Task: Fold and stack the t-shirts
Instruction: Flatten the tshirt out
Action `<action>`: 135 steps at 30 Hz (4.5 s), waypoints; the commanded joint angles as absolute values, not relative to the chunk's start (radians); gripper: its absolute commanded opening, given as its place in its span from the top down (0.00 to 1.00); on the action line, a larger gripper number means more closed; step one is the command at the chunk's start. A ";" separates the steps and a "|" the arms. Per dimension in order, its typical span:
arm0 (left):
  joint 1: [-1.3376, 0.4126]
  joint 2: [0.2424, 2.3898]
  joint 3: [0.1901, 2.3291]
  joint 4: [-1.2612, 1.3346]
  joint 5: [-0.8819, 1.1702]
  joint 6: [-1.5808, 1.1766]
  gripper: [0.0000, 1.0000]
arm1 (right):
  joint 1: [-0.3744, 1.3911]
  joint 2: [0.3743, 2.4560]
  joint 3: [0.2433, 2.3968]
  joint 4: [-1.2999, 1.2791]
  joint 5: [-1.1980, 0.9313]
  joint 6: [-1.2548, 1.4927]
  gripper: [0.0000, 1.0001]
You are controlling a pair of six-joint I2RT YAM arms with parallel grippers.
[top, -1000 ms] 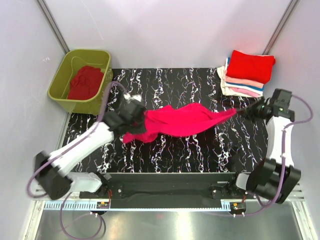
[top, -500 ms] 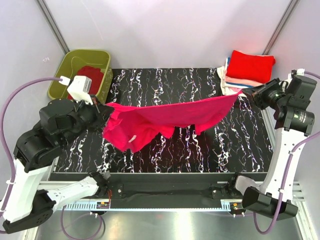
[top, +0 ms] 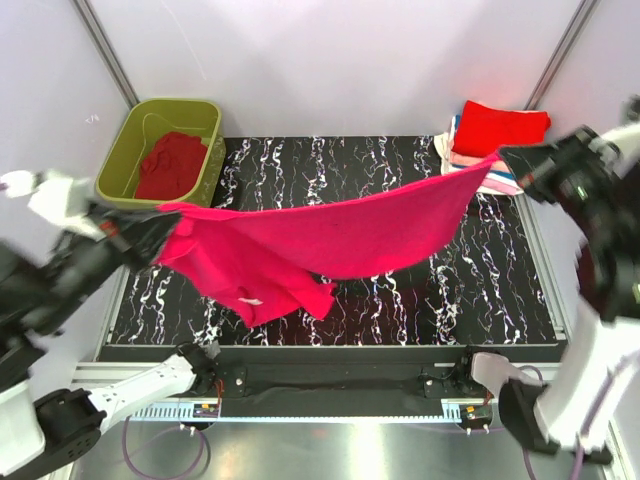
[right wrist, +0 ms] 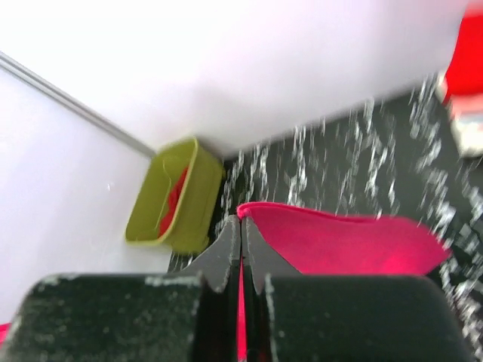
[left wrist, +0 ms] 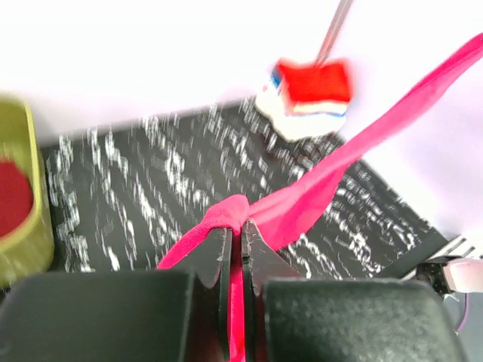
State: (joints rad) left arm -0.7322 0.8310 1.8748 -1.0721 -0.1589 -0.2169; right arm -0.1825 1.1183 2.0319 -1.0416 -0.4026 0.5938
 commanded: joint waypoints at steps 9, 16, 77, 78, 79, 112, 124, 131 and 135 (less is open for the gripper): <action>-0.735 0.745 2.022 -0.927 0.078 0.023 1.00 | -0.014 0.971 2.312 -1.170 0.224 0.499 1.00; -0.736 0.902 2.057 -0.959 -0.053 0.068 1.00 | 0.031 1.101 2.209 -1.132 0.270 0.477 1.00; -0.215 2.130 1.661 -0.779 0.003 -0.288 0.01 | 0.143 2.399 2.083 -0.919 -0.224 0.429 0.00; -0.216 2.176 1.725 -0.790 0.003 -0.284 0.01 | 0.131 2.407 2.071 -0.911 -0.221 0.443 0.00; -0.216 2.201 1.762 -0.811 0.003 -0.275 0.01 | 0.120 2.411 2.068 -0.904 -0.225 0.463 0.00; -0.270 1.781 1.773 -0.839 0.020 -0.277 0.01 | 0.067 2.274 2.235 -1.014 -0.204 0.468 0.00; -0.293 1.448 0.999 -0.571 0.235 -0.454 0.01 | 0.092 1.597 1.355 -0.787 -0.249 0.540 0.00; -0.288 1.609 0.926 -0.529 0.170 -0.440 0.01 | 0.091 1.416 1.145 -0.758 -0.241 0.537 0.00; -0.259 1.703 0.975 -0.572 0.118 -0.425 0.01 | 0.091 1.350 1.085 -0.746 -0.232 0.537 0.00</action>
